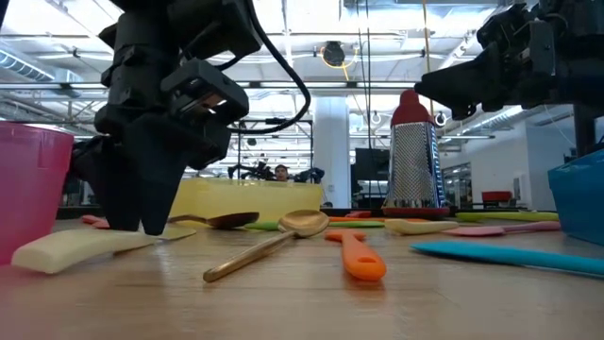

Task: Pick & Place Kitchen Items
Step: Put the bottom yellow table knife into the pink bin

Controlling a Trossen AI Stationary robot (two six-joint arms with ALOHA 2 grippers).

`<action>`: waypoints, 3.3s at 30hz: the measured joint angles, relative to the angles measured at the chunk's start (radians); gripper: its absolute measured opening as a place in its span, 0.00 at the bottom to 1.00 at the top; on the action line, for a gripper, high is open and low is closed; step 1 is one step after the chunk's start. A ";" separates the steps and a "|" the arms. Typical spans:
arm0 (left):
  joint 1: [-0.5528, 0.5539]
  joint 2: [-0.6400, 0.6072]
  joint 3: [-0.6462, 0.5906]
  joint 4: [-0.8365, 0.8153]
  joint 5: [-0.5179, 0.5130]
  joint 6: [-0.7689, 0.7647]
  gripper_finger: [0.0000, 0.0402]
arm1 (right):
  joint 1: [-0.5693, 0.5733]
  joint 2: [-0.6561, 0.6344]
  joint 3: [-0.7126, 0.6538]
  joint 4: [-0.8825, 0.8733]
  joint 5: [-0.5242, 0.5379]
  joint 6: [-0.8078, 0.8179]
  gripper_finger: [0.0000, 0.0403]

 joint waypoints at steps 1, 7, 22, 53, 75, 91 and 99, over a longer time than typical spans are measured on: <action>0.003 0.000 0.001 -0.009 -0.002 0.009 0.34 | 0.000 0.000 0.000 0.000 0.000 0.000 0.33; 0.021 0.004 0.000 -0.016 -0.040 0.061 0.19 | 0.000 0.000 0.000 0.000 0.000 0.000 0.33; 0.116 0.008 -0.001 0.094 -0.192 0.335 0.08 | 0.000 0.000 0.000 0.000 0.000 0.000 0.33; -0.005 0.010 -0.006 0.042 -0.486 0.884 0.23 | 0.000 0.000 0.000 0.000 -0.002 0.000 0.33; 0.084 0.012 0.126 -0.131 -0.359 0.835 0.11 | 0.000 0.000 0.000 0.000 -0.002 0.001 0.33; -0.007 0.009 0.439 -0.578 -0.384 0.626 0.10 | 0.000 0.000 0.000 0.000 -0.002 0.001 0.33; -0.142 -0.013 0.442 -0.759 -0.373 0.344 0.16 | 0.000 0.000 0.000 0.000 -0.002 0.001 0.33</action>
